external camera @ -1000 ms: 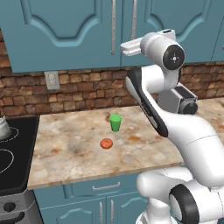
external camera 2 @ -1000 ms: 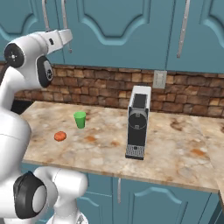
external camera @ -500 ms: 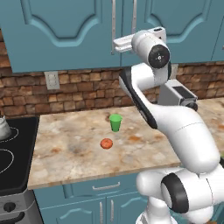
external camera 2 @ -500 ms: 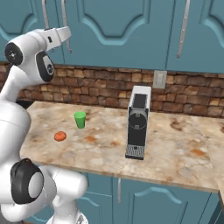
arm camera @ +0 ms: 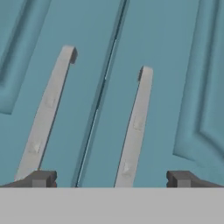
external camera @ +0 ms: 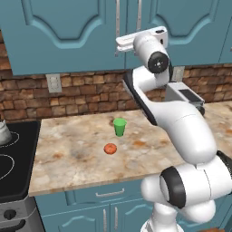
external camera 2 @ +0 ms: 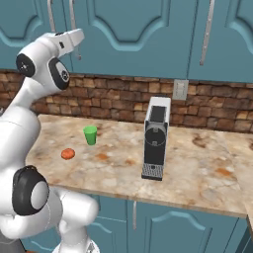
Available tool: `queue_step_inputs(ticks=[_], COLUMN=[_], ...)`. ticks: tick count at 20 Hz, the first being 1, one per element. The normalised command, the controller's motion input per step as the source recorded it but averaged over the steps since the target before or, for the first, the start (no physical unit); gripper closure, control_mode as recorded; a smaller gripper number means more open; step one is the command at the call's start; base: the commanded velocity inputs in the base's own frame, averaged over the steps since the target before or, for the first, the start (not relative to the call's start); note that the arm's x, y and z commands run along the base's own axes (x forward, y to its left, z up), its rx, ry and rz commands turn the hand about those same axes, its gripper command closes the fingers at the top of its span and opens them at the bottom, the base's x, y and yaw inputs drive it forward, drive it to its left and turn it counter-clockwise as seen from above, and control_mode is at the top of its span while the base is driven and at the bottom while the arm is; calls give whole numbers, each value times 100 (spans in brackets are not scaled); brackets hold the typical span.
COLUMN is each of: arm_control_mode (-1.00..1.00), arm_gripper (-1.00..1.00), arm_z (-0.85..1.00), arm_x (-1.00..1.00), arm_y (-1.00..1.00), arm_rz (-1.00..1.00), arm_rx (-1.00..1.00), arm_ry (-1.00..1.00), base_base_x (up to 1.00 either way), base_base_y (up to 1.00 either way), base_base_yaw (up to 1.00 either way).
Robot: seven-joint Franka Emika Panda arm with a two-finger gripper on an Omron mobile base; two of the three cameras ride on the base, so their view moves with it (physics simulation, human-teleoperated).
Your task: Pick the pan from the cabinet and place it on the stove. Then turn on the stove burner for the pan.
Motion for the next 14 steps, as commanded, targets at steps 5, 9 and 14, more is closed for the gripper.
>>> queue_step_inputs(ticks=[5, 9, 14], arm_control_mode=[-100, -100, -100], arm_gripper=[-100, -100, -100], arm_z=[0, 0, 0], arm_x=[22, 30, 28], arm_y=[-19, -10, 0], arm_rz=[0, 0, 0], arm_rx=[1, 3, 4], arm_ry=[-16, -12, -9], base_base_x=[0, 0, 0], base_base_y=[0, 0, 0], base_base_yaw=[0, 0, 0])
